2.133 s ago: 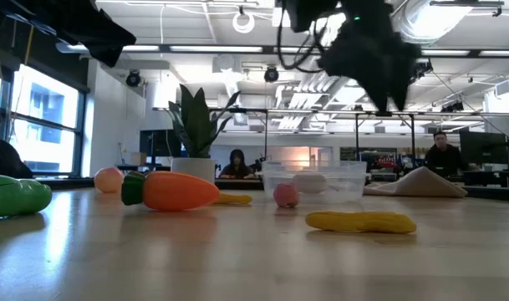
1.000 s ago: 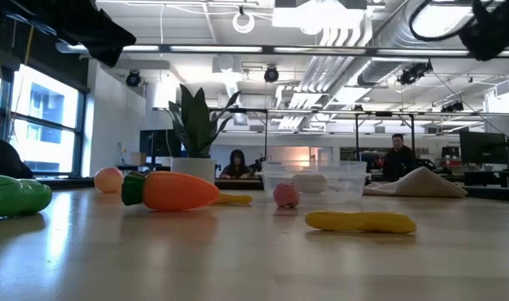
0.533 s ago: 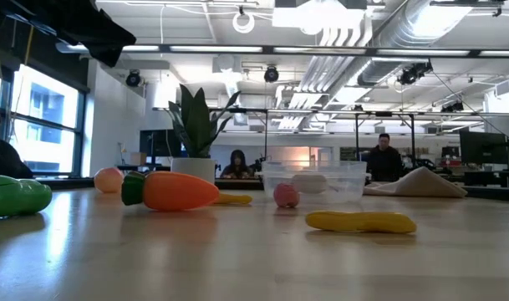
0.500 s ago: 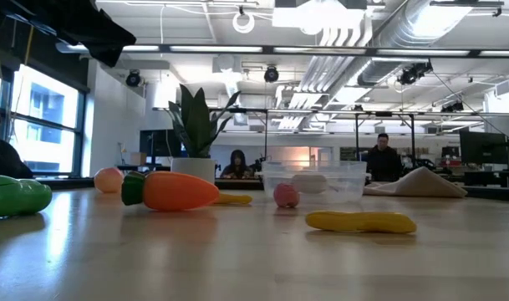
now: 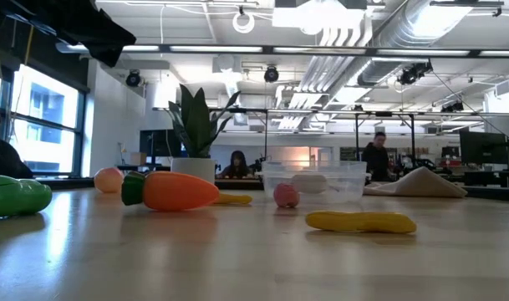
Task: Pick and placing Produce into tupperware
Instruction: Put the red strawberry into the transparent bin
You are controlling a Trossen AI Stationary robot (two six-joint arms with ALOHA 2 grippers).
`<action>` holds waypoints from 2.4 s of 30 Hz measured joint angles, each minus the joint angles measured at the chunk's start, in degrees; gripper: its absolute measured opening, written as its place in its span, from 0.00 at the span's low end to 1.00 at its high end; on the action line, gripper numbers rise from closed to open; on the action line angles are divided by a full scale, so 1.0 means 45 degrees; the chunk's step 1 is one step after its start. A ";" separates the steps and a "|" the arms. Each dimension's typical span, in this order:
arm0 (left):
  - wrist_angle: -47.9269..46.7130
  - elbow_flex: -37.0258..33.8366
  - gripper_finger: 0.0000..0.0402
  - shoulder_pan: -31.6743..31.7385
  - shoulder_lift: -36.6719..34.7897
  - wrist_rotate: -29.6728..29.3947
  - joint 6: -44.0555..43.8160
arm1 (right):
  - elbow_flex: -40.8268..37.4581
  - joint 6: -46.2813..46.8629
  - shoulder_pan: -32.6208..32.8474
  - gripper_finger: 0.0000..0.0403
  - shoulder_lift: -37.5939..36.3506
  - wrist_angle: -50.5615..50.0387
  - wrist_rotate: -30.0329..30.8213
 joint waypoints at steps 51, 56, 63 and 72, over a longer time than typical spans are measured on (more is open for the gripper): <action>0.0001 0.0000 0.02 0.0000 0.0003 0.0003 0.0004 | -0.3445 -0.3660 -0.1672 0.60 -0.0005 0.4564 -0.2427; 0.0001 0.0000 0.02 0.0000 0.0004 0.0002 0.0004 | -0.3450 -0.3458 -0.2093 0.60 -0.0005 0.5027 -0.2710; 0.0001 0.0000 0.02 0.0000 0.0005 0.0005 0.0004 | -0.3450 -0.2308 -0.2425 0.60 0.0005 0.5226 -0.3420; 0.0001 0.0000 0.02 0.0000 0.0003 0.0005 0.0004 | -0.3448 -0.2221 -0.2397 0.60 0.0010 0.5258 -0.3855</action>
